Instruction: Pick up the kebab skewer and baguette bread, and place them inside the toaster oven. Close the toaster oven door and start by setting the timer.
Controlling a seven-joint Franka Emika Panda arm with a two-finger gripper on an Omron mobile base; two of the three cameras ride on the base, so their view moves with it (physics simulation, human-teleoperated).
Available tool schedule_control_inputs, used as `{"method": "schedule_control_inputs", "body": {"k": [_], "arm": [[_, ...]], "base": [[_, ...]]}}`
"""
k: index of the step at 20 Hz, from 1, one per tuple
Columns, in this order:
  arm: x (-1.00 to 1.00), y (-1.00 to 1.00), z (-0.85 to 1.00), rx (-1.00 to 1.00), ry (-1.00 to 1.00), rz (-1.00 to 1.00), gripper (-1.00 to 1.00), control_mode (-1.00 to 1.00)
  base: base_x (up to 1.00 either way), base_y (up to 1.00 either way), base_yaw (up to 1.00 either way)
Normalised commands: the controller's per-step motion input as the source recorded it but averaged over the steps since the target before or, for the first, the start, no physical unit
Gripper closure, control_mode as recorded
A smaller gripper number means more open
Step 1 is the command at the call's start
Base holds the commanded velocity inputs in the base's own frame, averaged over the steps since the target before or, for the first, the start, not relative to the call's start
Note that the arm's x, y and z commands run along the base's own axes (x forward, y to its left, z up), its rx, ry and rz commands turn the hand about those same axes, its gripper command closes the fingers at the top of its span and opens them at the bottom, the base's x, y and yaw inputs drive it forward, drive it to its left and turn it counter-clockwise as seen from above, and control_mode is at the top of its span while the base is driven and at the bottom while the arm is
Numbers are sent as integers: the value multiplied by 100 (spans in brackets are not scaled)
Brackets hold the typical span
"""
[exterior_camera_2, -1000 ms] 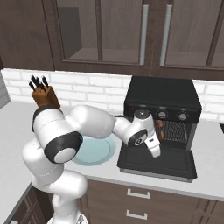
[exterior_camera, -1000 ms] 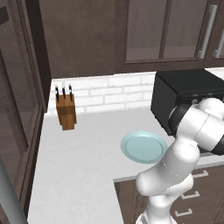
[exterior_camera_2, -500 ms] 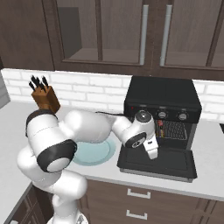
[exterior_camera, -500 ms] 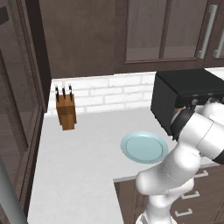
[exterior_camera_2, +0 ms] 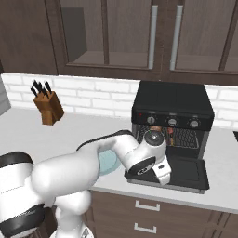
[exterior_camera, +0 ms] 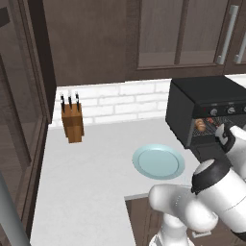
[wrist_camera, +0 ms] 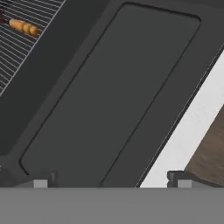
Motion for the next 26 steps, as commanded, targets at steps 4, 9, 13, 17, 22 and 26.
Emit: {"method": "schedule_control_inputs", "body": {"k": [4, 9, 13, 17, 22, 26], "arm": [[-50, 24, 5, -13, 12, 55, -100, -100], [-22, 2, -5, -19, 12, 47, -100, -100], [-5, 0, -17, -16, 17, 34, -100, -100], [-9, 0, -35, -9, 15, 19, -100, -100], [-7, -1, -52, 0, 9, 16, -100, -100], [16, 6, -44, 0, 1, 10, -100, -100]], "base": [[0, 0, 0], [0, 0, 0], [0, 0, 0], [0, 0, 0], [0, 0, 0], [0, 0, 0]]}}
